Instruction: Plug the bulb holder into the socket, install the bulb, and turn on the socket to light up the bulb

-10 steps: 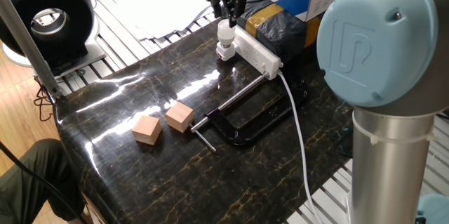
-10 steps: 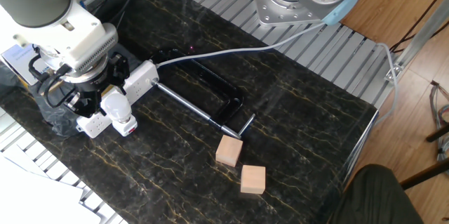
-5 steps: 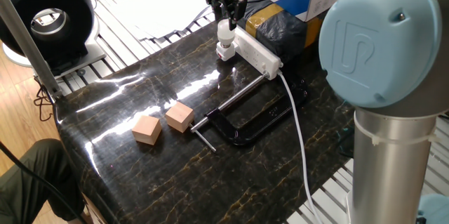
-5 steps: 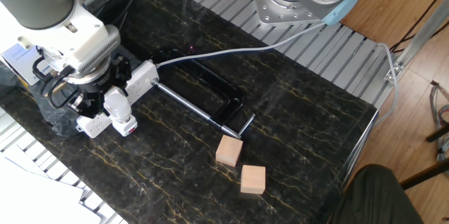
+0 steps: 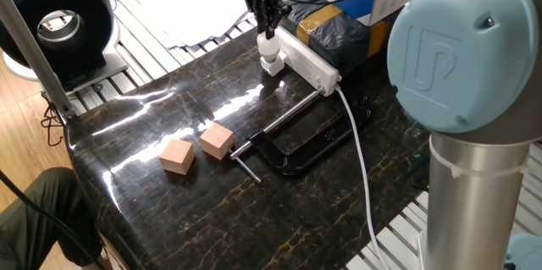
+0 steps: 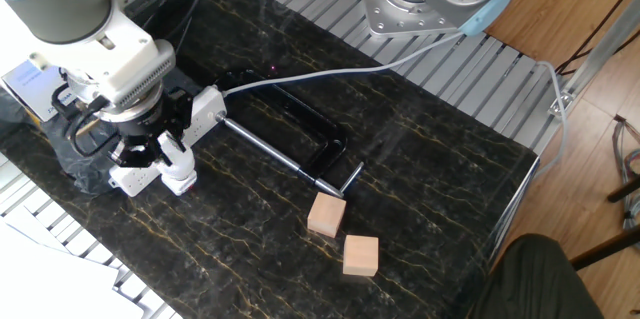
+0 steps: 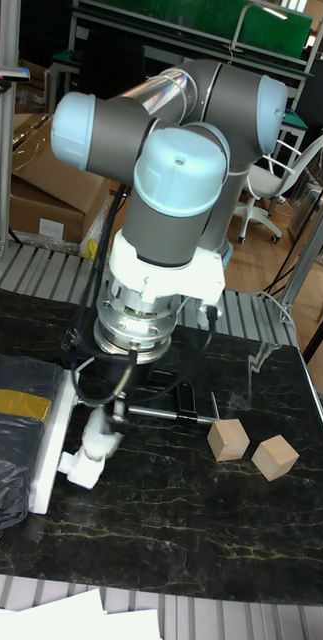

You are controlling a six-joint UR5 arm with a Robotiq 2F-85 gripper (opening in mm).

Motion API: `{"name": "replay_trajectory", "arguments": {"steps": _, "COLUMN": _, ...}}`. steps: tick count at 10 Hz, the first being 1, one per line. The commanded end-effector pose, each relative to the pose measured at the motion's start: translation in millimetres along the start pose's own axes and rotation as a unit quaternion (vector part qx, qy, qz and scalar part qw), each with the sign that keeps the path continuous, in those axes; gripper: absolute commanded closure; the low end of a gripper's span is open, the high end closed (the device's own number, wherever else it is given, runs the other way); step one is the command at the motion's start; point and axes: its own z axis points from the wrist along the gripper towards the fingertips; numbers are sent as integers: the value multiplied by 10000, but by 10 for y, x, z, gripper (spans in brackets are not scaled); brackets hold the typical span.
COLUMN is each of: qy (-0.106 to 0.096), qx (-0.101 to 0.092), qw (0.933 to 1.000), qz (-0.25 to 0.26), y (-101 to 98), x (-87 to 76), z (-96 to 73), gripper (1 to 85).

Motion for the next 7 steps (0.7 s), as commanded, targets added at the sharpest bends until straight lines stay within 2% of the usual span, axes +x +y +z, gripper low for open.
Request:
{"name": "replay_trajectory", "arguments": {"steps": 1, "qy": 65, "qx": 24, "qw": 9999, "qz": 117, "y": -51, "x": -42, "z": -80, "gripper": 573}}
{"name": "replay_trajectory", "arguments": {"steps": 2, "qy": 76, "qx": 61, "qw": 9999, "qz": -120, "y": -93, "x": -68, "z": -127, "gripper": 390}}
{"name": "replay_trajectory", "arguments": {"steps": 3, "qy": 18, "qx": 100, "qw": 9996, "qz": -269, "y": -139, "x": -131, "z": -171, "gripper": 260}}
{"name": "replay_trajectory", "arguments": {"steps": 5, "qy": -81, "qx": 73, "qw": 9992, "qz": -375, "y": -148, "x": -164, "z": -165, "gripper": 210}}
{"name": "replay_trajectory", "arguments": {"steps": 7, "qy": -124, "qx": -48, "qw": 9993, "qz": -355, "y": -78, "x": -202, "z": -112, "gripper": 197}}
